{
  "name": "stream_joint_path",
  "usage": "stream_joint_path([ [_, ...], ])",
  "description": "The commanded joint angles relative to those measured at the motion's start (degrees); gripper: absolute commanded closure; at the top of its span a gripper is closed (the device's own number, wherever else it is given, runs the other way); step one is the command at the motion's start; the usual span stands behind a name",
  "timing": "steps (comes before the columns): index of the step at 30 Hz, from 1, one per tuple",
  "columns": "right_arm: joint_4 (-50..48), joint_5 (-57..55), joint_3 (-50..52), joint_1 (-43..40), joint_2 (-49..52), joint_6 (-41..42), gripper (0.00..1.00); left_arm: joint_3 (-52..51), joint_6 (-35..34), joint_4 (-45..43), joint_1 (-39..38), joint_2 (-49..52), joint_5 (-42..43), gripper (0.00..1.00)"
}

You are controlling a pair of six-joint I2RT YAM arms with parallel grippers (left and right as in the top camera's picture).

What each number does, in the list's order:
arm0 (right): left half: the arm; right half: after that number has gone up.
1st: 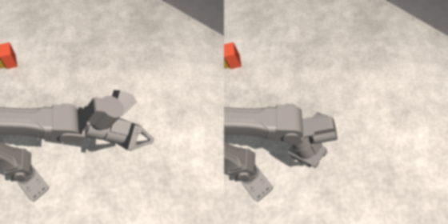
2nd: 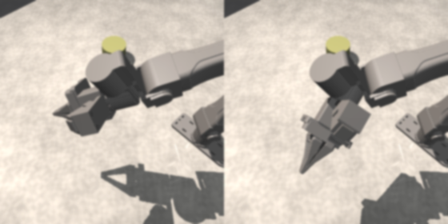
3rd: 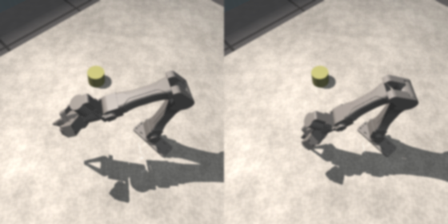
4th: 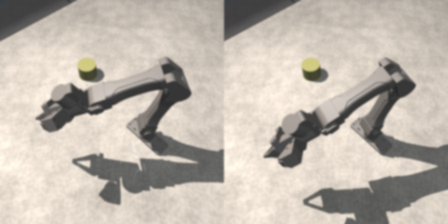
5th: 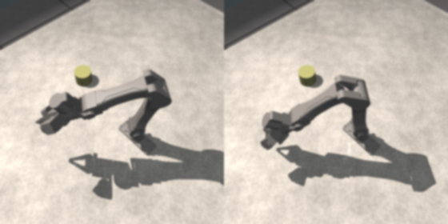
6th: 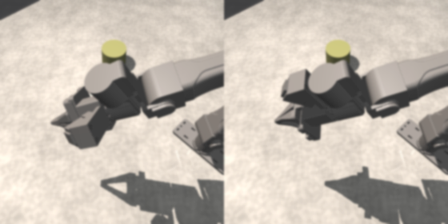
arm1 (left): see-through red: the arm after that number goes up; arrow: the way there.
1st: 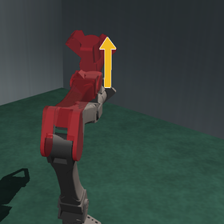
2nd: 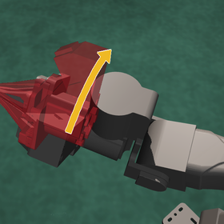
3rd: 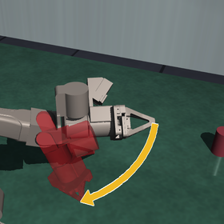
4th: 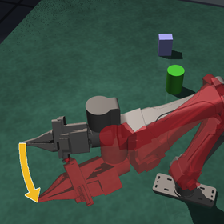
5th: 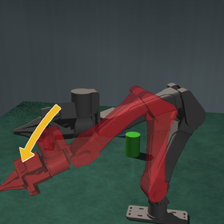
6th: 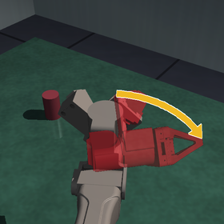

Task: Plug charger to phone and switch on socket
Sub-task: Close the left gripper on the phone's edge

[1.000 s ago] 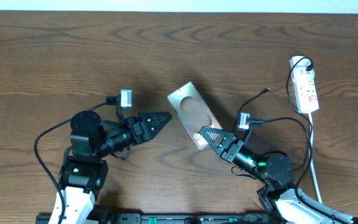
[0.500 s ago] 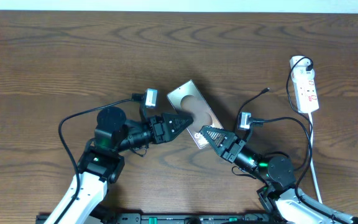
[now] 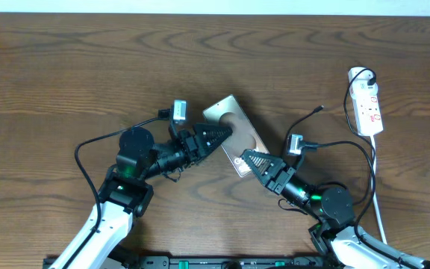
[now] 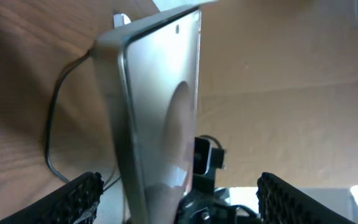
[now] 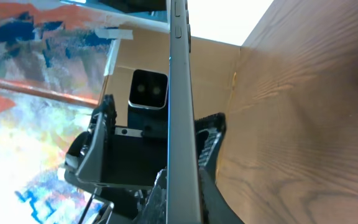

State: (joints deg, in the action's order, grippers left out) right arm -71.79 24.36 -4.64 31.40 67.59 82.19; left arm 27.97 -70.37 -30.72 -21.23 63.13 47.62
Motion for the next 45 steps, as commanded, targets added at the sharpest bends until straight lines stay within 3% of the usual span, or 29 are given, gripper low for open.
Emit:
stream_joint_path([
  [1, 0.4, -2.4, -0.9, -0.2, 0.5, -1.2, 0.99, 0.4, -5.0, -0.8, -1.3, 0.1, -4.1, 0.19],
  [10, 0.5, -4.0, -1.0, 1.0, 1.0, -0.8, 0.99, 0.4, -5.4, -4.5, -5.7, 0.1, -8.5, 0.2],
  [11, 0.4, -4.3, -1.1, 1.0, 1.0, -0.8, 0.99, 0.4, -5.4, -4.5, -5.7, 0.1, -8.5, 0.27],
  [13, 0.4, -4.3, -1.3, 1.0, 1.0, -0.2, 0.99, 0.4, -5.4, -4.5, -5.7, 0.1, -8.5, 0.32],
  [29, 0.7, -4.3, -4.1, 6.1, 1.0, 0.0, 0.99, 0.4, -4.7, -4.5, -5.7, 0.1, -8.9, 0.34],
  [34, 0.9, -4.3, -4.1, 6.1, 1.0, 0.0, 0.99, 0.4, -4.5, -4.5, -5.7, 0.1, -8.9, 0.45],
  [45, 0.9, -7.0, -4.1, 6.1, 1.0, 4.0, 0.99, 0.4, -4.5, -4.5, -5.7, 0.1, -11.3, 0.58],
])
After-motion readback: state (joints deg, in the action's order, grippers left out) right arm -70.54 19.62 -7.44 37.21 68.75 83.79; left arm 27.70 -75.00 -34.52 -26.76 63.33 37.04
